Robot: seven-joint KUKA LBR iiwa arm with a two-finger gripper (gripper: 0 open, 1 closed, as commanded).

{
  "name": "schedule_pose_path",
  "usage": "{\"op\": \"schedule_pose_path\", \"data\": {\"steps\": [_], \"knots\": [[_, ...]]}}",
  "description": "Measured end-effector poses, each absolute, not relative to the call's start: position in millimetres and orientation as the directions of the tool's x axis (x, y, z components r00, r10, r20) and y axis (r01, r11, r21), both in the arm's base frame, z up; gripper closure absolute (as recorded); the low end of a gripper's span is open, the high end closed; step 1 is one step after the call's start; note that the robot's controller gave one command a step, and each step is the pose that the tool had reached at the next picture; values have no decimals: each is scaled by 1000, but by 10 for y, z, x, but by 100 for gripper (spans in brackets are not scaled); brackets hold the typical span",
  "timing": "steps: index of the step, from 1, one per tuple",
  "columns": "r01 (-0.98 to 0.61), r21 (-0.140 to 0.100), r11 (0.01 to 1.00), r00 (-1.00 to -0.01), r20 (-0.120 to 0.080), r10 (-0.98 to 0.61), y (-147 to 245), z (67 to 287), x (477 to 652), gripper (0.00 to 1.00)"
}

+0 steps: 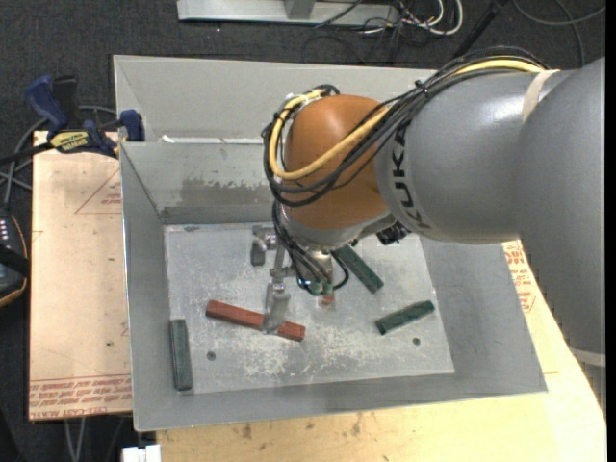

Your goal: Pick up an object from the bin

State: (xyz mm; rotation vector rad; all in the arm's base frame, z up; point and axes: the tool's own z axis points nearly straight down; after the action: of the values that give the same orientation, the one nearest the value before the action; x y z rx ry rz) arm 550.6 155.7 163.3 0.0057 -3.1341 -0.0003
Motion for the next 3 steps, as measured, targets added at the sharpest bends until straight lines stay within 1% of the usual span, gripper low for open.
{"op": "schedule_pose_path", "data": {"steps": [1,2,3], "knots": [[113,-1,994,-994,7,113,1530,657,5379,0],[105,2,994,-994,-1,105,1673,1013,5262,0],[137,1,991,-991,1,137,1577,992,5236,0]]}}
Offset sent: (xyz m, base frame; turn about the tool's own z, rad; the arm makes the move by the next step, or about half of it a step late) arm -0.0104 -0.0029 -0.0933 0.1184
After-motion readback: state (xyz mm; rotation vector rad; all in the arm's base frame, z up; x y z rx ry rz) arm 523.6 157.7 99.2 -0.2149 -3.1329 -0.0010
